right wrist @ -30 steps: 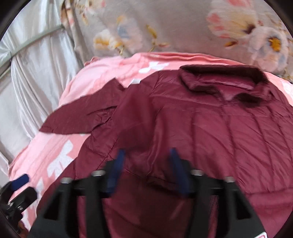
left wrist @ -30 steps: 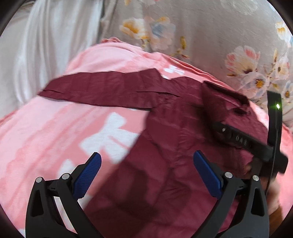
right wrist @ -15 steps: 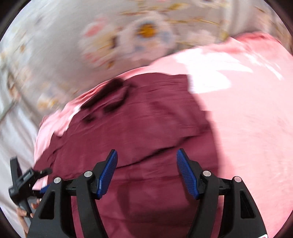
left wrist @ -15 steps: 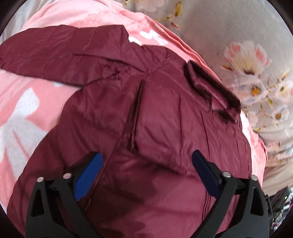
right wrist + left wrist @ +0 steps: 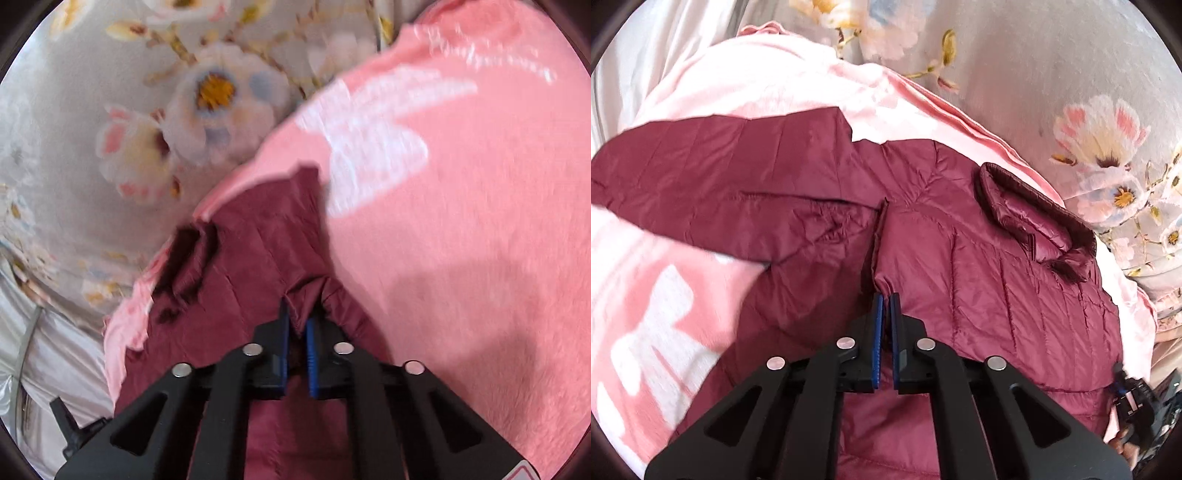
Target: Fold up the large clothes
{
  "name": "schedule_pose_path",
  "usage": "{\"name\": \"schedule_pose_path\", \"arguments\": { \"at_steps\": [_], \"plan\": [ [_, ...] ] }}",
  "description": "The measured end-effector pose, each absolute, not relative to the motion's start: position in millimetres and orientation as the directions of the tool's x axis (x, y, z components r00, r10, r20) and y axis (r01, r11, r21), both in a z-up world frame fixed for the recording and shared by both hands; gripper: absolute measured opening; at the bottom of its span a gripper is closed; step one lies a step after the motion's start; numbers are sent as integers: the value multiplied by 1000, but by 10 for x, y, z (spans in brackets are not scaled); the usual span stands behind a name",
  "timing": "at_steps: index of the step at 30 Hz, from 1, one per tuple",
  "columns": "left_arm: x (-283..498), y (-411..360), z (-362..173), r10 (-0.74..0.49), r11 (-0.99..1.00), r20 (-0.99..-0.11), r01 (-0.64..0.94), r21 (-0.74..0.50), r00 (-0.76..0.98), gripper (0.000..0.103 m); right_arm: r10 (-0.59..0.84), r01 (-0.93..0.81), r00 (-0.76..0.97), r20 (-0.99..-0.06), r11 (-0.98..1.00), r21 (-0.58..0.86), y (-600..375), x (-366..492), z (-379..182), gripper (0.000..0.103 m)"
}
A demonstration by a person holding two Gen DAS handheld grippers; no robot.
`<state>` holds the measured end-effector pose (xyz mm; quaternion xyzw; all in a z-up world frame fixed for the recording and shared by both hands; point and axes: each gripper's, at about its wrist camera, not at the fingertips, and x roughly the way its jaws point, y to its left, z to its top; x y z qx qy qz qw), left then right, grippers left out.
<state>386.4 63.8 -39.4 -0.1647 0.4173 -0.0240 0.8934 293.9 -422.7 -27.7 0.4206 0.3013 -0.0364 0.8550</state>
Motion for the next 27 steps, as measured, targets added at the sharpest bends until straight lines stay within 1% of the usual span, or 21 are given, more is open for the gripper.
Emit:
{"name": "schedule_pose_path", "arguments": {
  "at_steps": [1, 3, 5, 7, 8, 10, 12, 13, 15, 16, 18, 21, 24, 27],
  "plan": [
    [3870, 625, -397, -173, 948, -736, -93, -305, 654, 3, 166, 296, 843, -511, 650, 700, -4228, 2886, -183, 3],
    [3890, 599, -445, -137, 959, -743, -100, -265, 655, 3, 113, 287, 866, -487, 685, 670, -4197, 2808, -51, 2],
    [3920, 569, -593, -97, 970, -769, -113, -216, 632, 0, 60, 342, 834, -548, 723, 600, -4175, 2848, -85, 2],
    [3940, 579, -738, -47, 976, -787, -139, -167, 615, 0, 6, 439, 745, -667, 749, 497, -4194, 2942, -281, 1],
    [3938, 598, -780, -43, 976, -783, -141, -166, 620, 0, 22, 455, 712, -702, 747, 485, -4228, 2980, -375, 1],
    [3932, 593, -778, -40, 978, -778, -134, -158, 627, 0, 66, 448, 689, -722, 745, 494, -4281, 3004, -449, 1],
    [3924, 567, -769, -23, 983, -778, -129, -133, 628, 0, 44, 439, 667, -744, 783, 440, -4239, 3024, -394, 3],
    [3913, 555, -753, -19, 984, -777, -126, -126, 629, 0, 32, 440, 665, -746, 791, 425, -4221, 2999, -365, 7],
    [3844, 588, -674, -55, 979, -766, -115, -166, 640, 0, 15, 431, 678, -735, 802, 414, -4171, 2881, -269, 11],
    [3776, 619, -585, -85, 974, -746, -104, -202, 660, 0, 2, 426, 694, -720, 805, 413, -4157, 2792, -210, 11],
    [3636, 617, -349, -109, 971, -698, -74, -227, 707, 0, -29, 418, 727, -687, 812, 408, -4144, 2637, -101, 11],
    [3548, 482, -101, -136, 976, -653, -12, -217, 745, 1, -56, 402, 758, -650, 825, 398, -4108, 2579, 69, 11],
    [3639, 170, -73, -196, 973, -667, 60, -222, 719, 4, -51, 378, 751, -659, 850, 366, -4002, 2738, 119, 11],
    [3743, -71, -298, -154, 986, -712, 61, -155, 685, 4, -39, 349, 725, -688, 882, 318, -3835, 2868, 54, 11]
  ]
}}
